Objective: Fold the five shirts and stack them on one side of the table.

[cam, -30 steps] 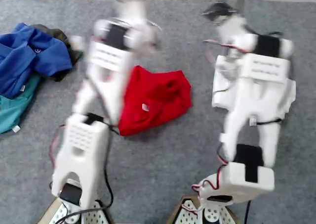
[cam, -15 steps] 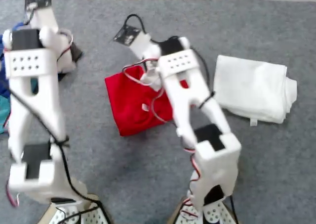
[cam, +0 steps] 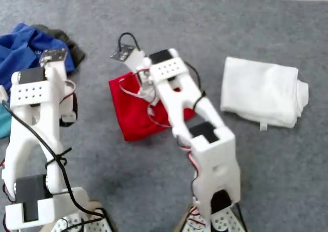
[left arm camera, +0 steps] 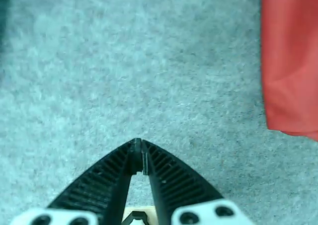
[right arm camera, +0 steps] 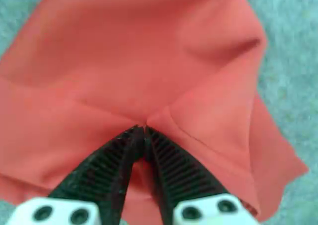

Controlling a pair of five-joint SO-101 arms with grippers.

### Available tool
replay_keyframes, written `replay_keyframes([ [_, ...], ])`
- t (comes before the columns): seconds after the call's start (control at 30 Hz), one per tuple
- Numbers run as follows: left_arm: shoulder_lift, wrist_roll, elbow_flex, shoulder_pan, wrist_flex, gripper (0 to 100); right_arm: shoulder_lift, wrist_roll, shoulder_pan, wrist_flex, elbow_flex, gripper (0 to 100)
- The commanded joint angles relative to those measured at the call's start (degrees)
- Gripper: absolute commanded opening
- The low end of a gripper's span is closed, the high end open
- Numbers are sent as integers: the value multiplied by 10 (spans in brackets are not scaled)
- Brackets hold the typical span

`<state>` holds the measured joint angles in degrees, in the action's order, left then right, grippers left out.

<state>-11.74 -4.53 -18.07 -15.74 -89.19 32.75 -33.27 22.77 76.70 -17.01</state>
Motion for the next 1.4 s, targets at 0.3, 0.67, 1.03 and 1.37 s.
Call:
replay_keyframes([
  [0.3,-21,-8,3,-15,-18,30,-6,-54,-134,187,-7,14],
  [0.67,-19,-9,0,-14,-22,30,-100,-118,-239,229,-29,14],
  [1.03,-21,-9,0,-14,-22,30,-67,-15,13,128,-74,15],
  [1.37,-21,-9,0,-14,-22,30,96,20,-4,99,-218,15],
])
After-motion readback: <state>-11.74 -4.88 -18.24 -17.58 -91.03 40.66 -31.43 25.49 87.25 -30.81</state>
